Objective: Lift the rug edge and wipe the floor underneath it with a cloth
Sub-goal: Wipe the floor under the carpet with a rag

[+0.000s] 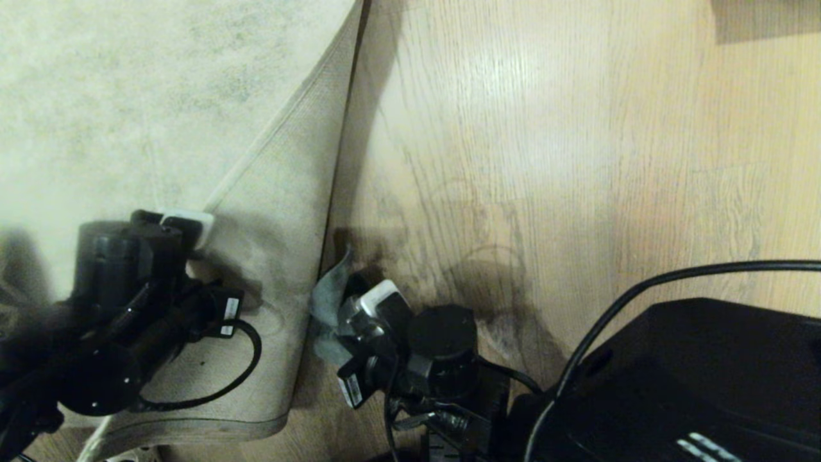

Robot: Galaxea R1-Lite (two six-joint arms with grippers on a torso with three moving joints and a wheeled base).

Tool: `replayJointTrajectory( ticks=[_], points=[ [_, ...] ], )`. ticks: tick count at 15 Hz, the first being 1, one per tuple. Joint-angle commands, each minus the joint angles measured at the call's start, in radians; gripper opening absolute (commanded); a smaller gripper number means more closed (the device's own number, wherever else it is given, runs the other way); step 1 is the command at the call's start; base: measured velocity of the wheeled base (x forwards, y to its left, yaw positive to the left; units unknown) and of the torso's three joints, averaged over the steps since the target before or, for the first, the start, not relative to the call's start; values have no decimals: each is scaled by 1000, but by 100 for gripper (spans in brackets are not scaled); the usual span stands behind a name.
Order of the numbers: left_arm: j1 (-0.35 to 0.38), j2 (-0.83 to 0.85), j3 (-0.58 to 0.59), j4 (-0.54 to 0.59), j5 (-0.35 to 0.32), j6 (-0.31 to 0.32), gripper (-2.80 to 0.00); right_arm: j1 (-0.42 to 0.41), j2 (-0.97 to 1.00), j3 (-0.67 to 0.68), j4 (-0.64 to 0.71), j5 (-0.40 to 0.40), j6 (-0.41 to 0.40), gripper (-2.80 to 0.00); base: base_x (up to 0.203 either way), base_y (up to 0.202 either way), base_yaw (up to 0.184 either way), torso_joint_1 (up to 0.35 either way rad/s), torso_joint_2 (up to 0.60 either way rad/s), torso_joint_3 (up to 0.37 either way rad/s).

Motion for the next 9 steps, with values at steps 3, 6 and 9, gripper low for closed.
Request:
replayJointTrajectory(
  ticks=[3,6,9],
  points=[
    [-9,1,10,-2,5,-1,-280,-83,113,-164,-3,0,1,-280,0,0,0,0,0,0],
    [-10,1,13,-2,5,-1,-280,-144,128,-295,37,-1,1,-280,0,0,0,0,0,0],
    [-10,-2,19,-2,5,-1,-280,-190,128,-425,100,-2,-3,-280,0,0,0,0,0,0]
  ],
)
